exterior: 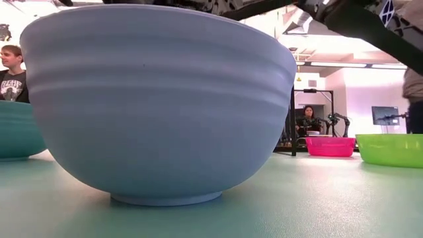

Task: Place and stack bowls onto a shelf
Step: Stack the large dark green bowl on the large white bowl on the shelf

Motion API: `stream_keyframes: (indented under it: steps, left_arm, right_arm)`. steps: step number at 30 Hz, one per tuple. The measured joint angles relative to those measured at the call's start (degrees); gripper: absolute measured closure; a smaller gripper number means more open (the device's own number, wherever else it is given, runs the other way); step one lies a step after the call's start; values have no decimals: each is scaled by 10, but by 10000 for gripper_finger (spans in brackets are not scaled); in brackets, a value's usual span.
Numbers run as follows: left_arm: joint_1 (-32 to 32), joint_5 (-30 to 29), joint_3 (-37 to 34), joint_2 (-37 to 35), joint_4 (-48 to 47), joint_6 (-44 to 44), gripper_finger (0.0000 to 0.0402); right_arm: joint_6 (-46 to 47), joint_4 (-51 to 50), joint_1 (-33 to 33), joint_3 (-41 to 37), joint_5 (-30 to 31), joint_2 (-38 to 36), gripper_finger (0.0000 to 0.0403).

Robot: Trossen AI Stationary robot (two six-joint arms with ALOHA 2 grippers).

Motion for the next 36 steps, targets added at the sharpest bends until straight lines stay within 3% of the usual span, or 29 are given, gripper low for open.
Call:
stream_keyframes:
  steps: [8,22,31,36]
  left_arm:
    - [0,4,0,13,0,-13,275]
    - [0,10,0,13,0,-29,281]
    - [0,14,0,13,1,-29,281]
    - [0,18,0,13,0,-29,281]
  right_arm:
    - [-3,-16,0,0,-3,0,191]
    - [-13,-18,-2,0,-7,0,326]
    - [-21,-33,-2,0,-7,0,373]
    - [-28,-33,-2,0,-1,0,374]
